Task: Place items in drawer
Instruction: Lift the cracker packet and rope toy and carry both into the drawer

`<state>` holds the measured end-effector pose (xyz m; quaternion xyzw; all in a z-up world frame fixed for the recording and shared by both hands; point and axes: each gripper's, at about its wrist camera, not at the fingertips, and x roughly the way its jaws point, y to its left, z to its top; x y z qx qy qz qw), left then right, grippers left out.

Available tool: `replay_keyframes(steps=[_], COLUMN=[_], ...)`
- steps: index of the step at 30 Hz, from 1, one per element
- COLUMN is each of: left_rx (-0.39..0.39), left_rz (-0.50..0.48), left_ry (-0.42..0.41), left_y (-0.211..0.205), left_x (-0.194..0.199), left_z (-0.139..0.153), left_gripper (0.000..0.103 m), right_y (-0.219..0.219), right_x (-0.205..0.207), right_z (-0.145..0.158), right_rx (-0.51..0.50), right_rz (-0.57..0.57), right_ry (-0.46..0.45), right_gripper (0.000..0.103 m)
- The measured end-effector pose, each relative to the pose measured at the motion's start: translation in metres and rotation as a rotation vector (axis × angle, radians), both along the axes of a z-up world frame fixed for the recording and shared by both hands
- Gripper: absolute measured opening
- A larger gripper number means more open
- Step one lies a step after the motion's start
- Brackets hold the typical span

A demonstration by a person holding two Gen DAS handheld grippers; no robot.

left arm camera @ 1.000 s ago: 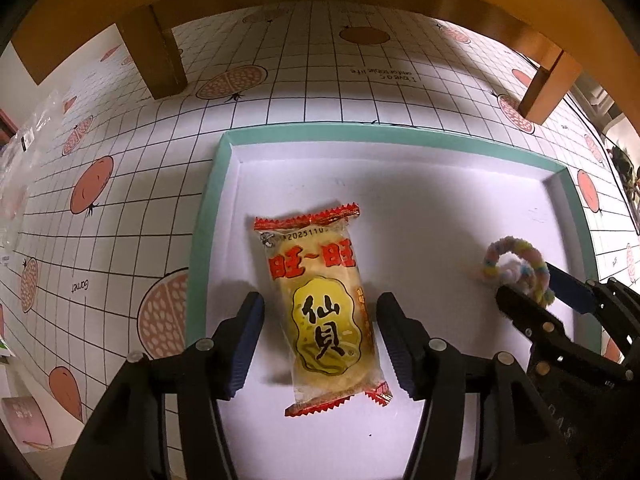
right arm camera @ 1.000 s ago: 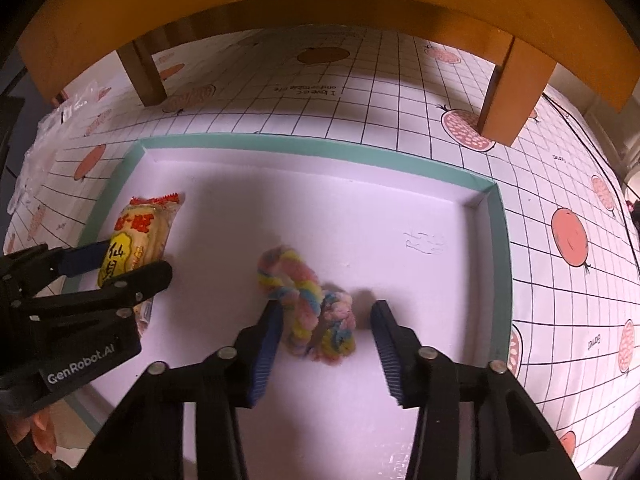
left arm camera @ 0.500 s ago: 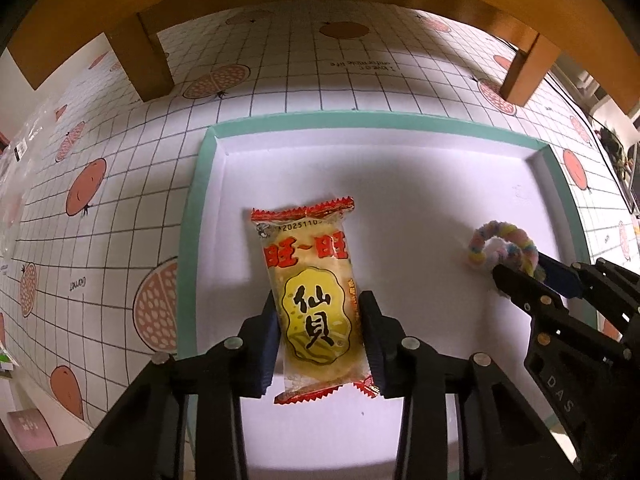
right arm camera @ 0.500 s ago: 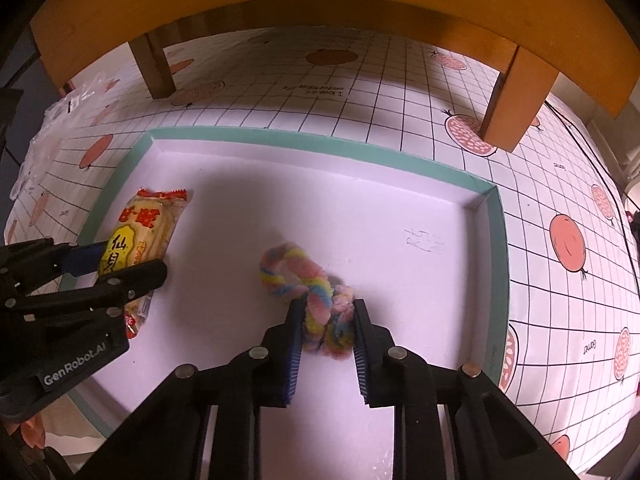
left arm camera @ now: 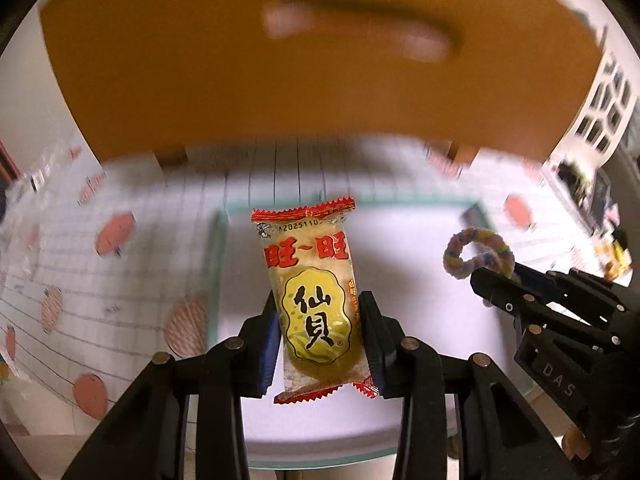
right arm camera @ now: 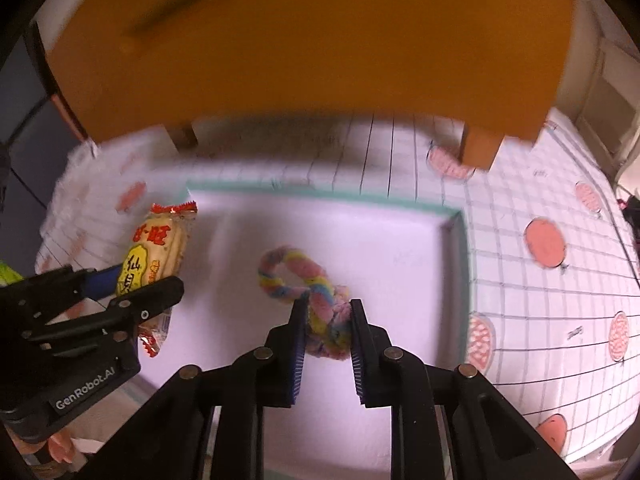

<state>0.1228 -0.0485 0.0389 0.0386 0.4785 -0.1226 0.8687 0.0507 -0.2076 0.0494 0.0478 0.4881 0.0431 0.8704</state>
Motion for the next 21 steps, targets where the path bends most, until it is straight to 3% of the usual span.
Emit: replay_keyframes(steps=[9,21], left_rx=[-0.104,-0.158], left_rz=[-0.029,-0.043], left_ry=[-0.247,-0.451], left_y=[0.008,0.014], left_x=[-0.018,-0.007], left_z=[0.106,0.202], left_gripper=[0.039,0.039], right_y=[0.001,0.015], right_x=[-0.021,-0.022], right_z=[0.089,0.197], right_rx=[0.049,0.024], right_rz=[0.003,0.064], right_ry=[-0.231,-0.469], right_gripper=[0.021,0.021])
